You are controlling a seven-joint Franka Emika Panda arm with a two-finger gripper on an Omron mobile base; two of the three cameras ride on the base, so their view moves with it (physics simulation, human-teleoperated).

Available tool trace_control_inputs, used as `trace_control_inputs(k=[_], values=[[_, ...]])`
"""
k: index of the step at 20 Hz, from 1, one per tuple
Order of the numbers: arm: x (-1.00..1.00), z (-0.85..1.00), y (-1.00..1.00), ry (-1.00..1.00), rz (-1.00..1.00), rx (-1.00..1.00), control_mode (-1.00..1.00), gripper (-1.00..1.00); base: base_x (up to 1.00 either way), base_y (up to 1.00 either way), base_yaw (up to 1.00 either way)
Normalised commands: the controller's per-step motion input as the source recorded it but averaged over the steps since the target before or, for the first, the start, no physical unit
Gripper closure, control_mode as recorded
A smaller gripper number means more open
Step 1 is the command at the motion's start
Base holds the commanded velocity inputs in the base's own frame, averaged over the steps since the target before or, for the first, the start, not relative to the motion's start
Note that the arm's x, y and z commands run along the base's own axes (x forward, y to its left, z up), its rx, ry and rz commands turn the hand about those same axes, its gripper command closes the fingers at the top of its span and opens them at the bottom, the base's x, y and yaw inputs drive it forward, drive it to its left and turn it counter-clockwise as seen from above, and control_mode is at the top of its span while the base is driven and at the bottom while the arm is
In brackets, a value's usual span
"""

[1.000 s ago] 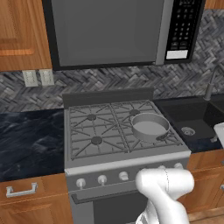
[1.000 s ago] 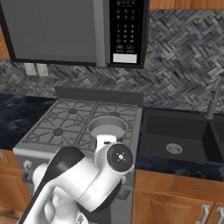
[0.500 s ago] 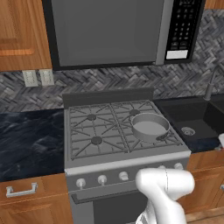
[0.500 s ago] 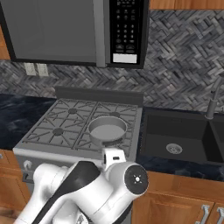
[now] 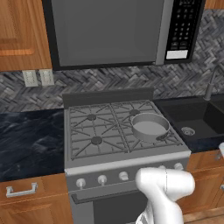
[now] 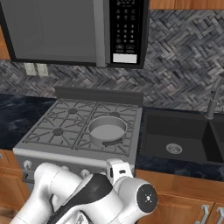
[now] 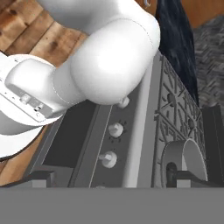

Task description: Turn off the front right burner of the stove.

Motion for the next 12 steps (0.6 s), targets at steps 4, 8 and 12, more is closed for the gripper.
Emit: trace_control_inputs(k=[4, 8, 12], values=[[0.19, -0.49, 0.15, -0.03, 0.00, 0.00, -1.00, -1.00, 0.00, 0.00, 0.00], [0.19, -0.43, 0.29, -0.09, 0.00, 0.00, -1.00, -1.00, 0.00, 0.00, 0.00], [0.20, -0.22, 0.06, -0.17, 0.00, 0.00, -1.00, -1.00, 0.00, 0.00, 0.00]])
